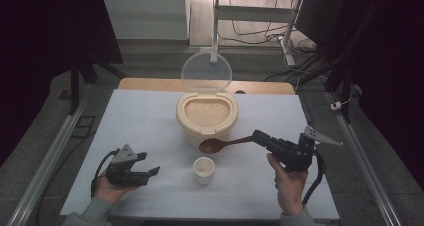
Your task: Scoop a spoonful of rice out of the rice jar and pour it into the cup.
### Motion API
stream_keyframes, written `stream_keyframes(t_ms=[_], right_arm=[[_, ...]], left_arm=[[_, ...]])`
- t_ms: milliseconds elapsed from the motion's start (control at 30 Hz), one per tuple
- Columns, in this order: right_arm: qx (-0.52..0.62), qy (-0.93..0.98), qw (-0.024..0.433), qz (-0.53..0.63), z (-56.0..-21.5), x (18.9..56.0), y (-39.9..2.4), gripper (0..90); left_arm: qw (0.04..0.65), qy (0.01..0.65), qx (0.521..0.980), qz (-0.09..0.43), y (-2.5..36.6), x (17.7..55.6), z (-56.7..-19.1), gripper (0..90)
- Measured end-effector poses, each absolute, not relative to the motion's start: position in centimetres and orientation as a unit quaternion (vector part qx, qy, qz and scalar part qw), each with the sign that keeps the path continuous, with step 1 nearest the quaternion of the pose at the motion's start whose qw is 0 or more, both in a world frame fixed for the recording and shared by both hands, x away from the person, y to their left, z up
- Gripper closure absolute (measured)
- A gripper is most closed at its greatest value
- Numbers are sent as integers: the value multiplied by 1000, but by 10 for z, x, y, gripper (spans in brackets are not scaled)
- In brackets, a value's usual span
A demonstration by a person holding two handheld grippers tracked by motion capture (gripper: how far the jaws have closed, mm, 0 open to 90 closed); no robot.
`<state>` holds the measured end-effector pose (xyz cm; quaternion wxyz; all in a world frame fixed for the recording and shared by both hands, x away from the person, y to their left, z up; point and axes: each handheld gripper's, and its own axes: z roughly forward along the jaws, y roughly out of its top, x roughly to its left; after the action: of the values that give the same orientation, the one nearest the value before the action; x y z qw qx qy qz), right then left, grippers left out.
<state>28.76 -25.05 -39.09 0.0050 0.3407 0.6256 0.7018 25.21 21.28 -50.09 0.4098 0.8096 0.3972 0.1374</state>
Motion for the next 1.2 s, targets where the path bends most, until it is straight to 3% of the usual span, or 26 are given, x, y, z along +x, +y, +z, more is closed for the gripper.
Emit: stream_keyframes(t_ms=[633,1200], right_arm=[[382,597,36,704,-366,341,-251,828],[416,635,106,643,-364,377,-227,828]], left_arm=[[406,397,812,135,212,253,-502,272],[404,396,813,135,213,253,-503,272]])
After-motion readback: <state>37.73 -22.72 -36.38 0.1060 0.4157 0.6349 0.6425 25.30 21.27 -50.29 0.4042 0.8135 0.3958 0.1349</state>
